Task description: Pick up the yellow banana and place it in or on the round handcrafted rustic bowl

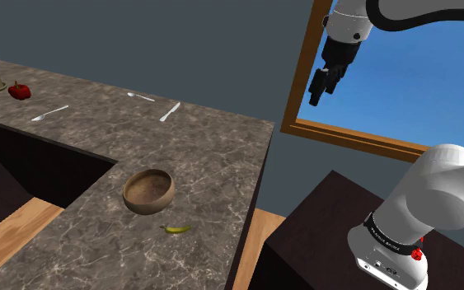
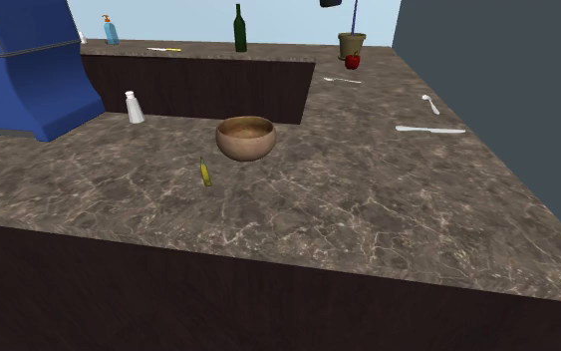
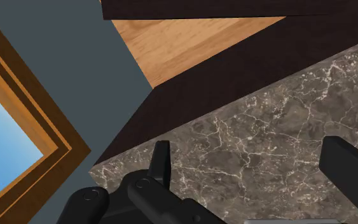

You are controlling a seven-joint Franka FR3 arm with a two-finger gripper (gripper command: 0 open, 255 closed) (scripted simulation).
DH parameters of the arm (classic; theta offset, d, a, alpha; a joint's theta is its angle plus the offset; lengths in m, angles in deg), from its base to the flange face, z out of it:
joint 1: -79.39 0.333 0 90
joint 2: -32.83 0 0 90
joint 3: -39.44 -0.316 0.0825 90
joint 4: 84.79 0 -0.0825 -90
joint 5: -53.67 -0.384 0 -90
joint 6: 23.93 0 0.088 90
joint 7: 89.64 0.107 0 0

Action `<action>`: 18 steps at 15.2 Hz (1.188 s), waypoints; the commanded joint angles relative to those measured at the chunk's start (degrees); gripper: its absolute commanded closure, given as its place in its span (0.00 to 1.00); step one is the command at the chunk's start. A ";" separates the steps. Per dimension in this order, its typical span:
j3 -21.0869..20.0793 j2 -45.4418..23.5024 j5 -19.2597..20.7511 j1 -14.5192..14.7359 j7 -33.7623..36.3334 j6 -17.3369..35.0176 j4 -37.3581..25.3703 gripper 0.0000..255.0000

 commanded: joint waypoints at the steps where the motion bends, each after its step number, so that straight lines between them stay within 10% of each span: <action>1: 0.00 0.00 0.00 0.00 0.00 0.00 0.00 0.00; 18: -9.10 -28.20 -1.19 8.34 -2.86 22.85 -3.91 0.00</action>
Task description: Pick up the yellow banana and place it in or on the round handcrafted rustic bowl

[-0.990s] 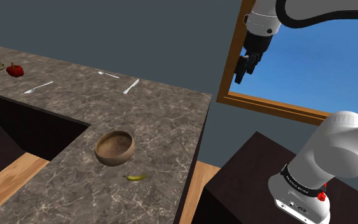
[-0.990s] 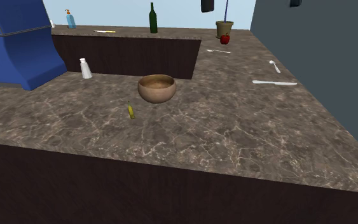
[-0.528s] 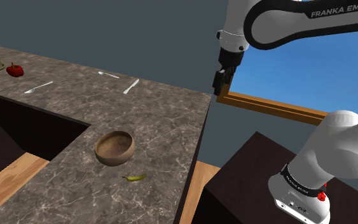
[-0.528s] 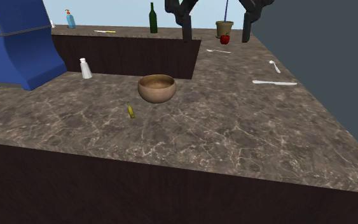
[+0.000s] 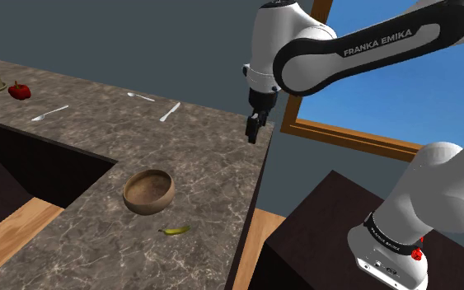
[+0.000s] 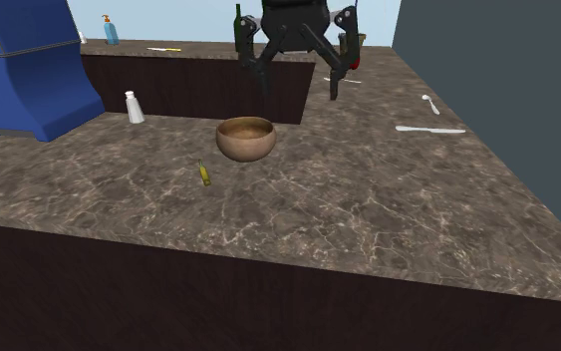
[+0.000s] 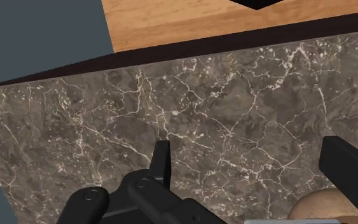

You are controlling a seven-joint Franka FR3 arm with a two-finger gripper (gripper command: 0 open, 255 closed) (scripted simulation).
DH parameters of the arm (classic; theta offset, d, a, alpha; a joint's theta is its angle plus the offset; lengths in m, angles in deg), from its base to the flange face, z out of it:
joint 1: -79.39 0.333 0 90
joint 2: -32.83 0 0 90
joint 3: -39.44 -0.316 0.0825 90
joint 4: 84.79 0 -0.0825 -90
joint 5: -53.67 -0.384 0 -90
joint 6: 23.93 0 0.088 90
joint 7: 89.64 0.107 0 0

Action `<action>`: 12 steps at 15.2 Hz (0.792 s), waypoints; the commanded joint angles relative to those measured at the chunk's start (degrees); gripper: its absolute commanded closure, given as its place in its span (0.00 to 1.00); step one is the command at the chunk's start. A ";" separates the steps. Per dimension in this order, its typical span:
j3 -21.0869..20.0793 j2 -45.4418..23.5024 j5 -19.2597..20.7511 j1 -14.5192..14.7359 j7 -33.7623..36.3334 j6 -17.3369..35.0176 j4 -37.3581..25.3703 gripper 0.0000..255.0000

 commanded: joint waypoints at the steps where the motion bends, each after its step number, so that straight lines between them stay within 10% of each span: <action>1: -1.17 -3.68 0.42 0.80 -0.18 2.17 -1.36 0.00; 12: -6.76 -23.88 6.52 5.42 0.74 10.78 -11.04 0.00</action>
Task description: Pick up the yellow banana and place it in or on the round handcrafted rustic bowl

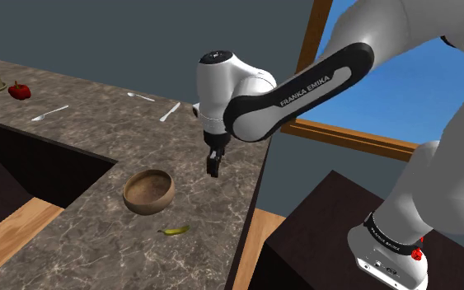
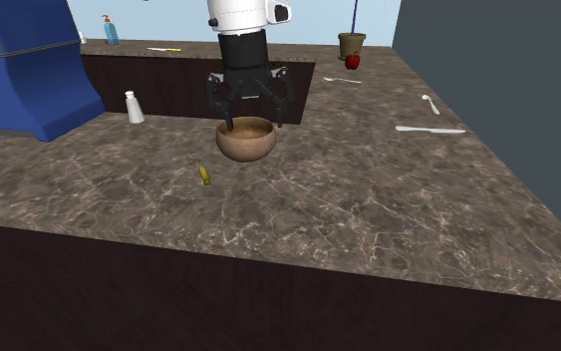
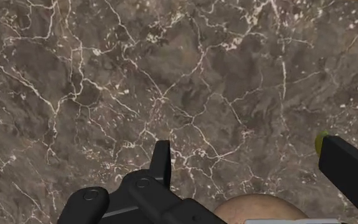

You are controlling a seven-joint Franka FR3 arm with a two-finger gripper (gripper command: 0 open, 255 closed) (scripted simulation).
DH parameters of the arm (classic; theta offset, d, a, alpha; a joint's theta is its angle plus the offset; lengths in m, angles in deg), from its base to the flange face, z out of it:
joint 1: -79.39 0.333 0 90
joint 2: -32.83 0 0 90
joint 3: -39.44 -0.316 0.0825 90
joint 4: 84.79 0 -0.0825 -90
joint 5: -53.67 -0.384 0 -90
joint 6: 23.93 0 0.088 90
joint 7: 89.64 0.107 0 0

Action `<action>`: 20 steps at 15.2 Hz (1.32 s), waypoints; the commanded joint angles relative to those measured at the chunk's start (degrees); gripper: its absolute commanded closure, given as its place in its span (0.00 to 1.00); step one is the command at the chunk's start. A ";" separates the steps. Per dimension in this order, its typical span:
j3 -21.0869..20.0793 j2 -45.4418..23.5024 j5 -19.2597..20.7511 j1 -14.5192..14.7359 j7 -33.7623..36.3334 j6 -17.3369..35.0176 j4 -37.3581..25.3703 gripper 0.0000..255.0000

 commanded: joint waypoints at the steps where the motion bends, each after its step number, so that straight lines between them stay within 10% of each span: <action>1: -0.76 -3.42 1.48 1.01 0.20 1.19 -1.79 0.00; 20: -2.05 -31.91 14.09 13.07 1.16 5.61 -21.83 0.00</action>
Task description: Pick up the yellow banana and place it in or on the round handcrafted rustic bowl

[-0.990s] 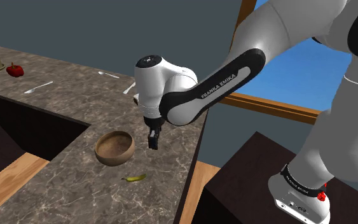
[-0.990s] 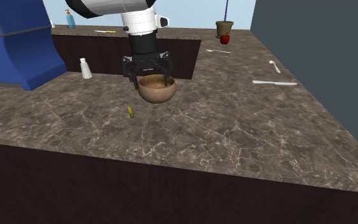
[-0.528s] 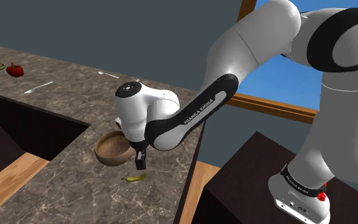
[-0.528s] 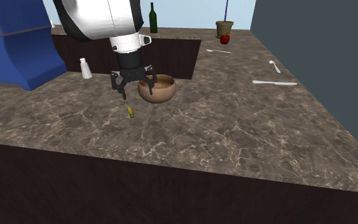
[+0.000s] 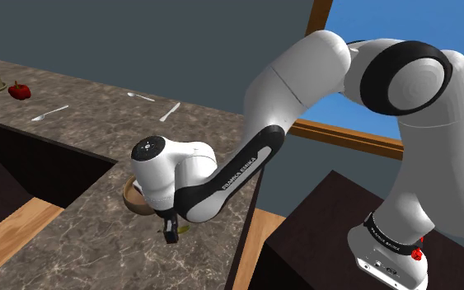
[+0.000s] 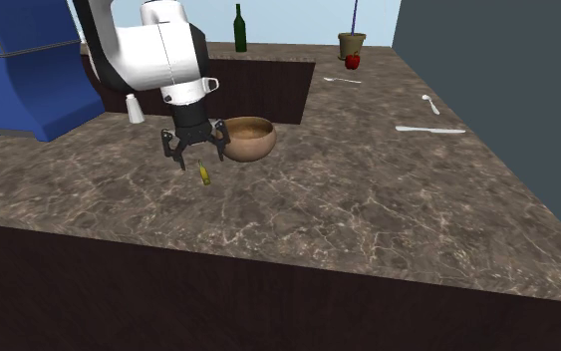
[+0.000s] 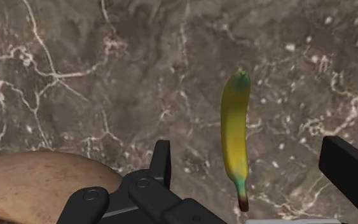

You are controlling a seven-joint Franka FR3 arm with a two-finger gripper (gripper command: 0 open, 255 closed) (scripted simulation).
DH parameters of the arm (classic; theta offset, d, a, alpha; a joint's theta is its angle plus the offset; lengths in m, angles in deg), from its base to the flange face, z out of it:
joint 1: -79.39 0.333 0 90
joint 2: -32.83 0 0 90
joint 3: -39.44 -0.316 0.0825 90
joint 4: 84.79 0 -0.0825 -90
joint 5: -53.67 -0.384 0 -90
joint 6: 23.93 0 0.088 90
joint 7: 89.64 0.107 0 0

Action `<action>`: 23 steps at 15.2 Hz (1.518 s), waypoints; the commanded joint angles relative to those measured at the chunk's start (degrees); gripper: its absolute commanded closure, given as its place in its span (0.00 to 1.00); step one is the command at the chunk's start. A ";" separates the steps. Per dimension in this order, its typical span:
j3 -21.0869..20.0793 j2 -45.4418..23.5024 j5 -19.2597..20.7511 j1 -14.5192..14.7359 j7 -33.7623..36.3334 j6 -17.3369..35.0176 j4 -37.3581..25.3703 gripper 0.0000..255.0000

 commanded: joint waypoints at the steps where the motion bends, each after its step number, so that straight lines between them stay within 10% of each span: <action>1: 0.35 -1.05 0.48 0.27 0.27 0.85 -0.17 0.00; 12: 1.09 -3.00 1.36 0.65 0.79 2.56 -0.37 0.00; 13: 1.09 -3.00 1.36 0.65 0.79 2.56 -0.37 1.00; 23: 0.85 -2.44 1.15 0.47 0.64 2.11 -0.27 1.00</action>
